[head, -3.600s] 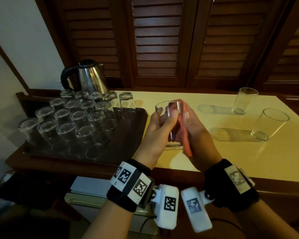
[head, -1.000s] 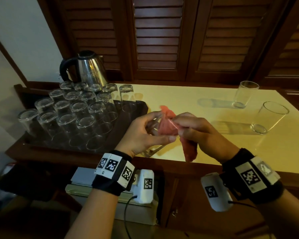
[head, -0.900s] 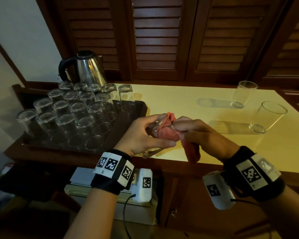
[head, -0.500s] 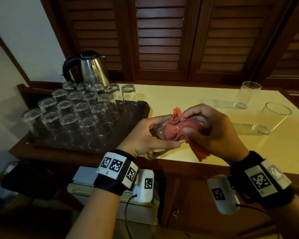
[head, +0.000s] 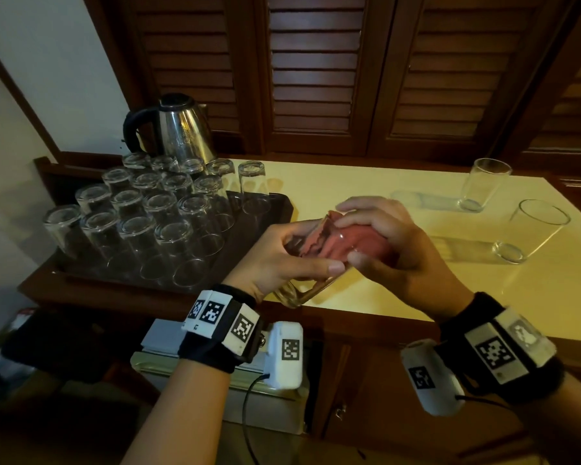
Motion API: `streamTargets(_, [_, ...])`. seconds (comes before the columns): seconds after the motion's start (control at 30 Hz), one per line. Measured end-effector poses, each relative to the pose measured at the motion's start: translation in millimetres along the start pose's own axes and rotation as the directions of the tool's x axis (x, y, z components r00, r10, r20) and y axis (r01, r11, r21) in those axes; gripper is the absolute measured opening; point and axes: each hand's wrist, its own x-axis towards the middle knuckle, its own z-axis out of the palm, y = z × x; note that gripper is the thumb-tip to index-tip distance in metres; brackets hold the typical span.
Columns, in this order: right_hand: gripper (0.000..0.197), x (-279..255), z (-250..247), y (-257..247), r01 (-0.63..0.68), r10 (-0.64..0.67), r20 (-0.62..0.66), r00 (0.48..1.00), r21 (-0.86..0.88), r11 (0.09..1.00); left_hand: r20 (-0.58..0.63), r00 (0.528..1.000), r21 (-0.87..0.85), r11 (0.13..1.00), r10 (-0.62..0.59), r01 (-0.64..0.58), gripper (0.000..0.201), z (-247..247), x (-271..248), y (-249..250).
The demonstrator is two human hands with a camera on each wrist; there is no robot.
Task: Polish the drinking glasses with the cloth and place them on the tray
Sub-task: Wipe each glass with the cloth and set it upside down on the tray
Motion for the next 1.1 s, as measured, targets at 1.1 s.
streamTargets(1.1, [0.033, 15, 10, 10, -0.242, 0.261, 0.049, 0.964, 0.566, 0.788, -0.301, 0.918, 0.413, 0.903, 0.259, -0.119, 0.084, 13, -6, -20])
